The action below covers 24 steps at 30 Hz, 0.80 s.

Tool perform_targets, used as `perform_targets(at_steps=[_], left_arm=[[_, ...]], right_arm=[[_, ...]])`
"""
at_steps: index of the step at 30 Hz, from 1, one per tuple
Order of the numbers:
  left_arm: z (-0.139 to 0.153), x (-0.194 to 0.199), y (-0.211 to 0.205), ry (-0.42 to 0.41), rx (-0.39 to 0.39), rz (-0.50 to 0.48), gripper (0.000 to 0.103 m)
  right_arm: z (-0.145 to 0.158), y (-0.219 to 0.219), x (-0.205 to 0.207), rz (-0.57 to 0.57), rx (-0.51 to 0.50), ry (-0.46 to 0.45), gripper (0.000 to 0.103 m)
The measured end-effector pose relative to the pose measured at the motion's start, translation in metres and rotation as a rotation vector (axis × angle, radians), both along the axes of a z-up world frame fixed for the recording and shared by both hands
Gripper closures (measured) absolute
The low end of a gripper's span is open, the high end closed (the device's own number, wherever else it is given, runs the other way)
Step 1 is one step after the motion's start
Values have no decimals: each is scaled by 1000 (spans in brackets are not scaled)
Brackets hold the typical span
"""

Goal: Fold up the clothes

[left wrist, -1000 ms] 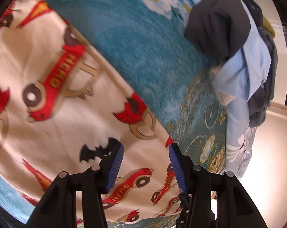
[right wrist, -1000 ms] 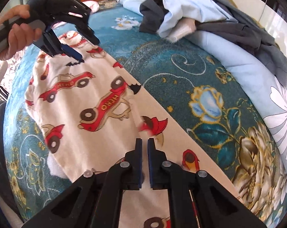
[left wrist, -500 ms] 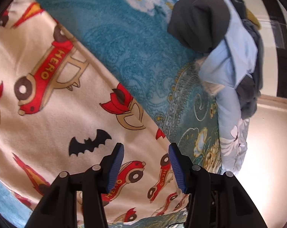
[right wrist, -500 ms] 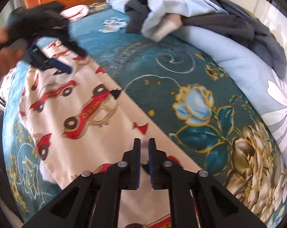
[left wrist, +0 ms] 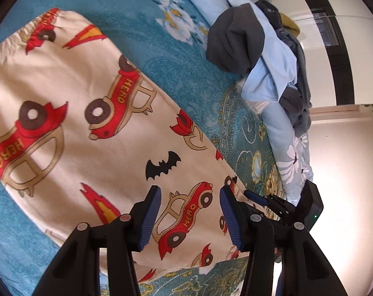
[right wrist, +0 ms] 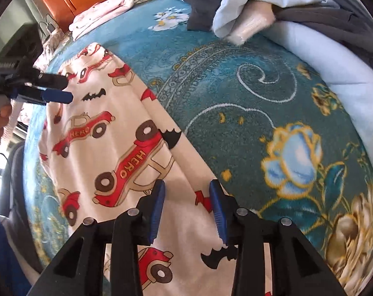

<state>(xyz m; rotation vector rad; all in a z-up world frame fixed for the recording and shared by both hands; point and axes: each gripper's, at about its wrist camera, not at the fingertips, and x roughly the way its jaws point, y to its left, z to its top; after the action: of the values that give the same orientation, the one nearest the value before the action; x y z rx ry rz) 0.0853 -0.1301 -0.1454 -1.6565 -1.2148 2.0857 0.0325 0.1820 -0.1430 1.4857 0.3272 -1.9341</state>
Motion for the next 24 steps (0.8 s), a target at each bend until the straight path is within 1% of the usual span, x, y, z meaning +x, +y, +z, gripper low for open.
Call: perform_targets(at_steps=[2, 4, 5, 6, 7, 9, 12, 15, 19, 21, 22, 24], left_arm=[[2, 4, -5, 13, 6, 7, 49], [2, 7, -9, 20, 9, 20, 49], [1, 9, -11, 19, 14, 25, 49], [-1, 10, -12, 13, 21, 30, 49], [-2, 11, -13, 8, 27, 35, 49], [-4, 13, -15, 3, 35, 37, 49], [-4, 18, -19, 6, 45, 46, 49], [0, 20, -22, 17, 57, 54, 49], [6, 22, -23, 39, 68, 41, 49], [7, 22, -24, 37, 72, 39, 49], [8, 22, -24, 36, 74, 38, 49], [7, 24, -25, 31, 70, 32, 49]], right_arm=[[1, 1, -2, 14, -32, -58, 64], [1, -4, 6, 51, -6, -59, 65], [2, -8, 10, 70, 8, -59, 68], [2, -12, 13, 76, 41, -34, 74], [2, -16, 16, 75, 66, -12, 77], [4, -25, 22, 74, 114, 32, 90], [7, -37, 35, 88, 199, 119, 98], [8, -48, 48, 102, 277, 191, 99], [18, -50, 40, 70, 303, 243, 101], [21, -38, 18, -5, 292, 233, 102], [19, -33, 10, -19, 267, 203, 102], [9, -34, 6, 2, 286, 160, 102]])
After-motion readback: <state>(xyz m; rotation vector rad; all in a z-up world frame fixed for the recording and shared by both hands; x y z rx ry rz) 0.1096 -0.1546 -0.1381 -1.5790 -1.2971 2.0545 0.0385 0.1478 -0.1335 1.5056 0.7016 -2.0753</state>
